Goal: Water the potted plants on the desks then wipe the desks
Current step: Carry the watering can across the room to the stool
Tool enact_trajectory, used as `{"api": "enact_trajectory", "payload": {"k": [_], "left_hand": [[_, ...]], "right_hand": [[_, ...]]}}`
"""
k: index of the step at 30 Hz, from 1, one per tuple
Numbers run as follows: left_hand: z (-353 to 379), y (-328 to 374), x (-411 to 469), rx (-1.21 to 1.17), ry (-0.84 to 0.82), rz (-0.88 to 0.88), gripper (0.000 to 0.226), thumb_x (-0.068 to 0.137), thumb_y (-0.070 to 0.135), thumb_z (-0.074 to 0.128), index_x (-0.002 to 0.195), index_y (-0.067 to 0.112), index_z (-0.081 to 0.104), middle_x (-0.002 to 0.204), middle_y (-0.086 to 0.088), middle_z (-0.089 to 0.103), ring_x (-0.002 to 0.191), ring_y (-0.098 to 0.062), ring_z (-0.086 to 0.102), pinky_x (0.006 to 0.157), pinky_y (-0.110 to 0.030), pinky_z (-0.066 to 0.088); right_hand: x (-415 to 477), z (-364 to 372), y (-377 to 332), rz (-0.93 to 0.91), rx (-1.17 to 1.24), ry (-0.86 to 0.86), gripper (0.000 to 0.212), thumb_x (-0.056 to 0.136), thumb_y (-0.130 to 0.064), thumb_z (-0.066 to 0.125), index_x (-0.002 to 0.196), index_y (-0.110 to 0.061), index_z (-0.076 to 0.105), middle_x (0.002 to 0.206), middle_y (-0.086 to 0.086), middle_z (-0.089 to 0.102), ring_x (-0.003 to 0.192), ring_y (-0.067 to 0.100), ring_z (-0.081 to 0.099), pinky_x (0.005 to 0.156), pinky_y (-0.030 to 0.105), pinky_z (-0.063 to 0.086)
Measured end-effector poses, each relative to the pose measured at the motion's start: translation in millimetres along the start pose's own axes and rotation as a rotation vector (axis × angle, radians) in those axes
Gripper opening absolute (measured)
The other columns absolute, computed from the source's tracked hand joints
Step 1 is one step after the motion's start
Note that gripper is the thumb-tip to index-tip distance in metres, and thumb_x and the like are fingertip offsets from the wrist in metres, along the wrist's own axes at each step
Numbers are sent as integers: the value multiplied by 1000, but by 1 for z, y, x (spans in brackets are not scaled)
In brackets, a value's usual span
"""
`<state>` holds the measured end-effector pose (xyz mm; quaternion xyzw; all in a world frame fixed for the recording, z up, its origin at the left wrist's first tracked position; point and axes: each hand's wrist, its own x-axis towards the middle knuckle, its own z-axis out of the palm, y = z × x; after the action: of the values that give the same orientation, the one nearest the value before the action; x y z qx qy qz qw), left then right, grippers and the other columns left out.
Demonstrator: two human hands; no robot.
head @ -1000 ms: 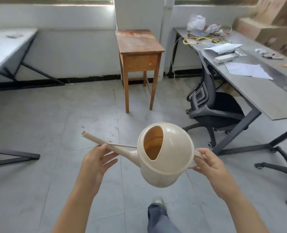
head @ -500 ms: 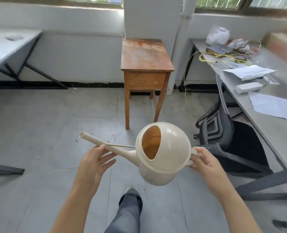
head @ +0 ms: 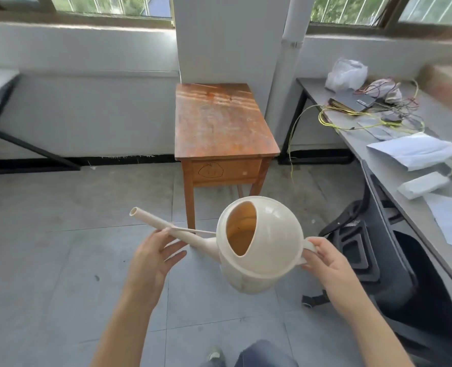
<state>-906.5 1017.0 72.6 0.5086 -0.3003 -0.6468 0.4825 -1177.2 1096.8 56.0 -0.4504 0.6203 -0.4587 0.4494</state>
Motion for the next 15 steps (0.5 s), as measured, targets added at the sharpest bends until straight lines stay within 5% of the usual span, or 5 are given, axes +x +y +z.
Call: {"api": "enact_trajectory", "payload": {"k": [2, 6, 11, 15], "left_hand": [[10, 7, 29, -10, 4, -14, 21, 94, 13, 39, 88, 11, 59, 68, 3, 73, 78, -18, 68, 79, -35, 49], [30, 12, 83, -9, 30, -32, 22, 94, 13, 40, 88, 11, 61, 73, 3, 73, 88, -24, 64, 79, -36, 49], [63, 21, 155, 2, 77, -44, 21, 94, 12, 40, 90, 9, 60, 86, -8, 67, 89, -27, 63, 78, -36, 49], [95, 34, 214, -4, 126, -26, 22, 94, 11, 40, 89, 8, 60, 84, -8, 67, 86, -27, 63, 76, -36, 49]], "right_hand": [[31, -3, -5, 10, -16, 13, 25, 74, -48, 61, 88, -28, 63, 98, 13, 64, 91, 19, 59, 82, 22, 50], [95, -13, -8, 3, -37, -1, 35, 72, -58, 60, 91, -28, 62, 98, 10, 64, 100, 28, 59, 90, 38, 50], [183, -28, -5, -2, -37, -38, 14, 80, -39, 54, 89, -32, 63, 100, 14, 64, 98, 31, 59, 93, 45, 47], [262, -42, -10, 20, -21, -81, 43, 63, -69, 61, 87, -34, 64, 93, 7, 66, 89, 15, 60, 90, 41, 46]]}}
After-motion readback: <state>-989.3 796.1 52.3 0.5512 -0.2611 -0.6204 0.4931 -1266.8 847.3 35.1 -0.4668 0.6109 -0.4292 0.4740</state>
